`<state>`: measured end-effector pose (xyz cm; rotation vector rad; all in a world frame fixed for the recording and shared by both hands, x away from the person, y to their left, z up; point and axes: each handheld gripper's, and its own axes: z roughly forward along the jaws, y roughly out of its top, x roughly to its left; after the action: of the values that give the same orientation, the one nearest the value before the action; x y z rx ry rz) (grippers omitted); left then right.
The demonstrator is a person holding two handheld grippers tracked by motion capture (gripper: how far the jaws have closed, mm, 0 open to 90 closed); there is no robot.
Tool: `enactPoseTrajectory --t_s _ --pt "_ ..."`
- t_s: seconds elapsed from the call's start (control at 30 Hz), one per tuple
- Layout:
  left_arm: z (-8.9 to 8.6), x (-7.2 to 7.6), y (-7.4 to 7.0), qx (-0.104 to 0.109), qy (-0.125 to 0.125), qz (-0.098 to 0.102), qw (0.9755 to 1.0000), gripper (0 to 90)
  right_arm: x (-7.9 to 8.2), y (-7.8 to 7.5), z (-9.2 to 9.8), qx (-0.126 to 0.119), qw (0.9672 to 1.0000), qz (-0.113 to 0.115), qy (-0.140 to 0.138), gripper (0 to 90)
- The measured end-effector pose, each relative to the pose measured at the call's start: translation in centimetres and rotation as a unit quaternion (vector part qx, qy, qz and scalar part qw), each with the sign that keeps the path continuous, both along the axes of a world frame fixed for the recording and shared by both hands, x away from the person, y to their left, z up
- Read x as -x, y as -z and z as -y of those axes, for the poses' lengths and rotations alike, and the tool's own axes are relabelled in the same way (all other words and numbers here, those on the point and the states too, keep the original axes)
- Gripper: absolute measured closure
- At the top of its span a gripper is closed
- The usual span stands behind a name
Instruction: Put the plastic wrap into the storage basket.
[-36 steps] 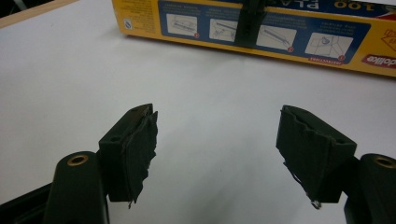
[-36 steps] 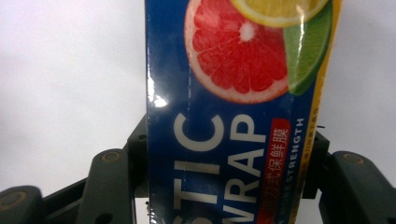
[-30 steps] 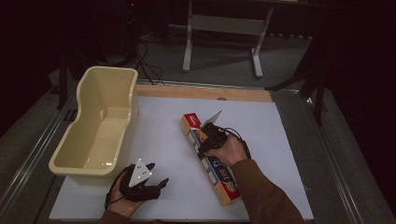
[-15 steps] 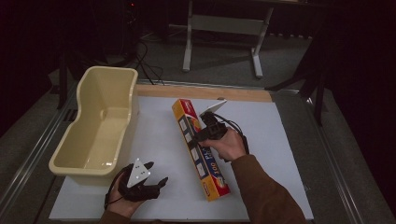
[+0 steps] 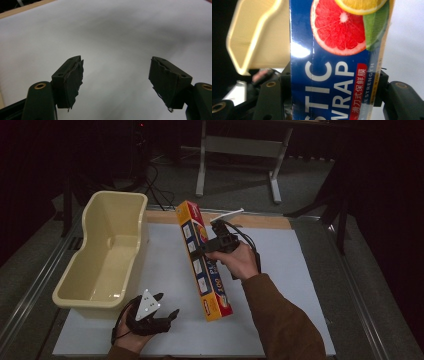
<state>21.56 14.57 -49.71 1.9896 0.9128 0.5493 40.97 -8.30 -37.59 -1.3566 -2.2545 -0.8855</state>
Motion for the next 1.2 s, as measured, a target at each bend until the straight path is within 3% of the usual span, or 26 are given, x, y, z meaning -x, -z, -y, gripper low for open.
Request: enactPoseTrajectory --t_s 0.23,0.37,0.53,0.7,0.83,1.2 --pt "-0.1 0.0 0.0 0.002 -0.003 0.0 1.0 27.5 -0.2 -1.2 -0.6 -0.049 0.9987 -0.001 0.016 41.2" --pt "-0.2 0.0 0.0 0.003 -0.004 0.001 1.0 27.4 -0.5 -1.8 -1.0 -0.06 0.9979 0.001 0.022 41.2" --pt "-0.1 -0.1 0.0 0.004 -0.003 0.0 1.0 26.8 -1.1 -2.5 -1.6 -0.095 0.9949 -0.01 0.032 41.2" --pt "-0.2 -0.1 0.0 0.006 -0.004 0.0 1.0 26.8 -1.6 -3.0 -2.3 -0.104 0.994 -0.011 0.03 41.3" --pt "-0.3 -0.2 0.0 0.01 -0.007 -0.001 0.9999 26.3 -2.0 -3.7 -2.4 -0.126 0.9914 -0.007 0.033 41.3" --pt "-0.5 -0.2 0.2 0.009 -0.006 -0.003 0.9999 26.2 -3.2 -4.9 -3.9 -0.151 0.9874 -0.009 0.046 41.3"
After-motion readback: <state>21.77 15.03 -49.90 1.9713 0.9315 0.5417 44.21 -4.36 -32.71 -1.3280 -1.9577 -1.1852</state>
